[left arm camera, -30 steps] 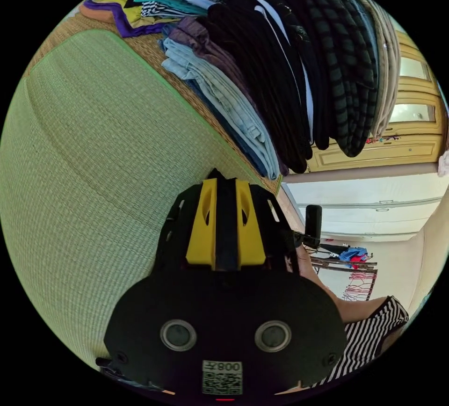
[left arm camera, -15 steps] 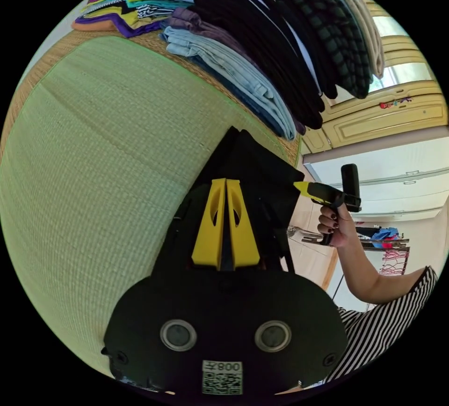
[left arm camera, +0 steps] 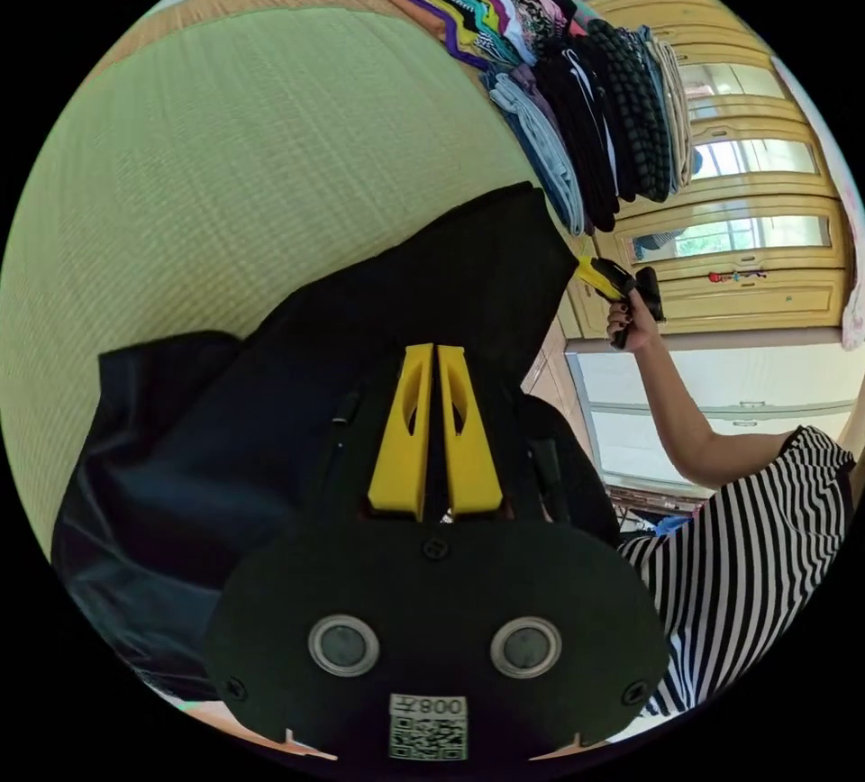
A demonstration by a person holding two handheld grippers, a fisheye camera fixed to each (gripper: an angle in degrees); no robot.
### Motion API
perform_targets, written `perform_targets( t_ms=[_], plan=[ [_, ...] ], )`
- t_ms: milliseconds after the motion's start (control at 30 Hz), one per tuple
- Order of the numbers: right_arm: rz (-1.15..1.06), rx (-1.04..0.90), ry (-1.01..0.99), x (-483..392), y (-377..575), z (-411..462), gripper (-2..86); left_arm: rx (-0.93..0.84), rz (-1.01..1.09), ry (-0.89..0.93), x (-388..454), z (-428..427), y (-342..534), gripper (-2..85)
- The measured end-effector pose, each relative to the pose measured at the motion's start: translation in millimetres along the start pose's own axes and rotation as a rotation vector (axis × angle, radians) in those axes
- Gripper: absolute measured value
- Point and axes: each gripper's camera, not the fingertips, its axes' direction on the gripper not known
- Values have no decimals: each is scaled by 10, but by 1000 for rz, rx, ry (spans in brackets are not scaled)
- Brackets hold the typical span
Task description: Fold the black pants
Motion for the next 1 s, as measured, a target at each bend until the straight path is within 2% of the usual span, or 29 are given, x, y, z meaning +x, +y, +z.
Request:
perform_targets(
  t_ms=[167, 300, 500, 667, 1000],
  plan=[
    [-163, 16, 77, -635, -8, 268, 56, 17, 58, -73, -61, -116, 115, 41],
    [-366, -53, 264, -1334, -144, 898, 75, 18, 132, -197, -26, -104, 42, 47],
    [-460, -78, 478, -1771, -276, 1613, 76, -45, 191, -325, -86, -26, 90, 31],
    [-466, -107, 542, -1916, -210, 2014, 48, -22, 192, -310, -201, -152, 287, 13],
    [-541, -23, 469, -2345, 185, 2255, 8, 44, 208, -270, -388, -550, 845, 2]
  ],
)
